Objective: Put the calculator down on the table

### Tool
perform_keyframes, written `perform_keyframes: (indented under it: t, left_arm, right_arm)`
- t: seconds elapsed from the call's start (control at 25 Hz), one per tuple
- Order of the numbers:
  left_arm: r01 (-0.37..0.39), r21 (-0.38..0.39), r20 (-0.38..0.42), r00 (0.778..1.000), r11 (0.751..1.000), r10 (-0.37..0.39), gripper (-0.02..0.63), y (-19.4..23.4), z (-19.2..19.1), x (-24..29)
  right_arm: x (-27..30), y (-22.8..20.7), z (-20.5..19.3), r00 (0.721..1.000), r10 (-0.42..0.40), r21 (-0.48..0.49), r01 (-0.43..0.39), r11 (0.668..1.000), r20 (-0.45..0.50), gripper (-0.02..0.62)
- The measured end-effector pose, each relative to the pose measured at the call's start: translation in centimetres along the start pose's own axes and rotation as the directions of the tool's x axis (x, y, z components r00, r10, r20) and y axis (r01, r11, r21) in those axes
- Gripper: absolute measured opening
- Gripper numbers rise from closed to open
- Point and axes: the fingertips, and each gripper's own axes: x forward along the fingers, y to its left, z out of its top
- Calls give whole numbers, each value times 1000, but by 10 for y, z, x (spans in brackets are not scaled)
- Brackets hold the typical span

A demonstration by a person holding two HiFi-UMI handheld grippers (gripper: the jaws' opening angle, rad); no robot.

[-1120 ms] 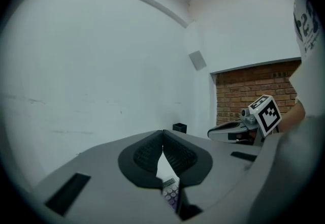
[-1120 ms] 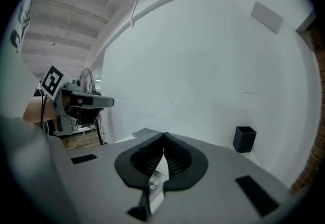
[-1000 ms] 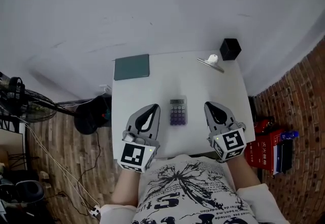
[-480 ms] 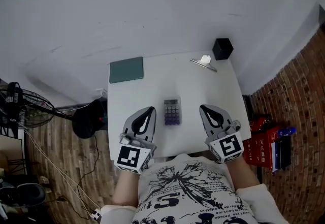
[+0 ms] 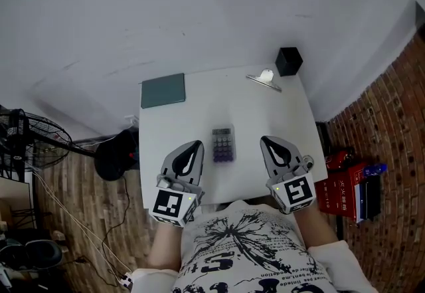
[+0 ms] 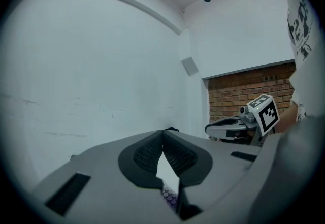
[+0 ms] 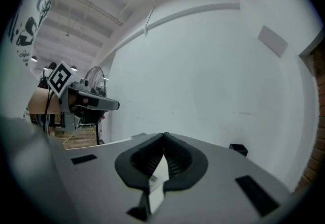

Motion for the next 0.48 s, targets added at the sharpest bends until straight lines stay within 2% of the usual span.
perform_keyframes:
  t: [0.48]
  left_arm:
    - [7,-5,-19,1000,1000,-7,14,-2,-13,3]
  right_arm:
    - [2,-2,-11,1000,-10,5,10,1000,-18,13]
